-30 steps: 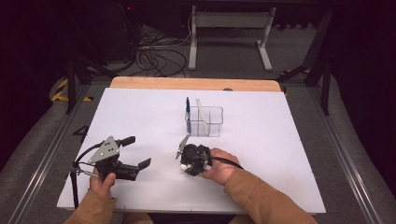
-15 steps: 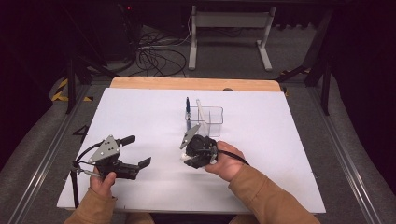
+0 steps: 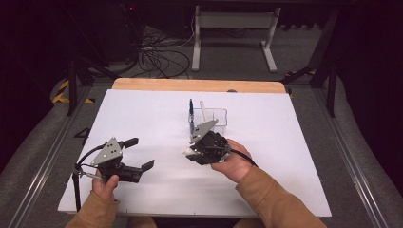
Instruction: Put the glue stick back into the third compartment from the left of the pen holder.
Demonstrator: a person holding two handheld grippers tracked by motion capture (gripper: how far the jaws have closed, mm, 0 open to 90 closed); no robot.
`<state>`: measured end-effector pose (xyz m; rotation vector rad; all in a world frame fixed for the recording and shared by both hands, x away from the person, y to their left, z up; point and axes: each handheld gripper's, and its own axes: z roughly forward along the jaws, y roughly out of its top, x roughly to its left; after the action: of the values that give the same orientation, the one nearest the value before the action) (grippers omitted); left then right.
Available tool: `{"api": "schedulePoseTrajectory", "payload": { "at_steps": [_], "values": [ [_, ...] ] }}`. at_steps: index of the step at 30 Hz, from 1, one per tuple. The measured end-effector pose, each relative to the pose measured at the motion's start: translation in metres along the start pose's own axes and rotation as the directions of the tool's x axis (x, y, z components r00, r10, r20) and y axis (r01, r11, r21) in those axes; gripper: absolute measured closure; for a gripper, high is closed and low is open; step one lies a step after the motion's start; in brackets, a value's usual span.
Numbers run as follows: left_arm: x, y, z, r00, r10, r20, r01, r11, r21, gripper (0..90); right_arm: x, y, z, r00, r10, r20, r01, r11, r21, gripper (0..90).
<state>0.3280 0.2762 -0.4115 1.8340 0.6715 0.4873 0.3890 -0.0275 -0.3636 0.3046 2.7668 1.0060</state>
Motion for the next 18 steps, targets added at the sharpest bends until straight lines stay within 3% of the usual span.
{"api": "schedulePoseTrajectory", "payload": {
  "at_steps": [8,12,14,18],
  "values": [
    [0.0,0.0,0.0,1.0,0.001,-0.005,-0.001,1.0,-0.001,4.5,-0.002,0.0,-0.011,0.9995,0.02,0.024,-0.017,0.995,-0.103,67.6],
    [-0.001,0.0,0.001,1.0,-0.009,0.001,0.009,0.9999,-0.005,4.5,-0.004,0.0,-0.016,0.999,0.031,0.031,-0.026,0.987,-0.159,67.5],
    [0.001,0.0,0.001,0.9998,0.015,-0.009,-0.015,0.9999,0.002,4.5,-0.005,0.0,-0.019,0.9987,0.04,0.032,-0.033,0.982,-0.183,67.5],
    [0.0,0.0,0.0,1.0,0.002,-0.003,-0.002,1.0,0.0,4.5,-0.008,0.0,-0.023,0.9981,0.058,0.021,-0.052,0.973,-0.223,67.5]
  ]
}}
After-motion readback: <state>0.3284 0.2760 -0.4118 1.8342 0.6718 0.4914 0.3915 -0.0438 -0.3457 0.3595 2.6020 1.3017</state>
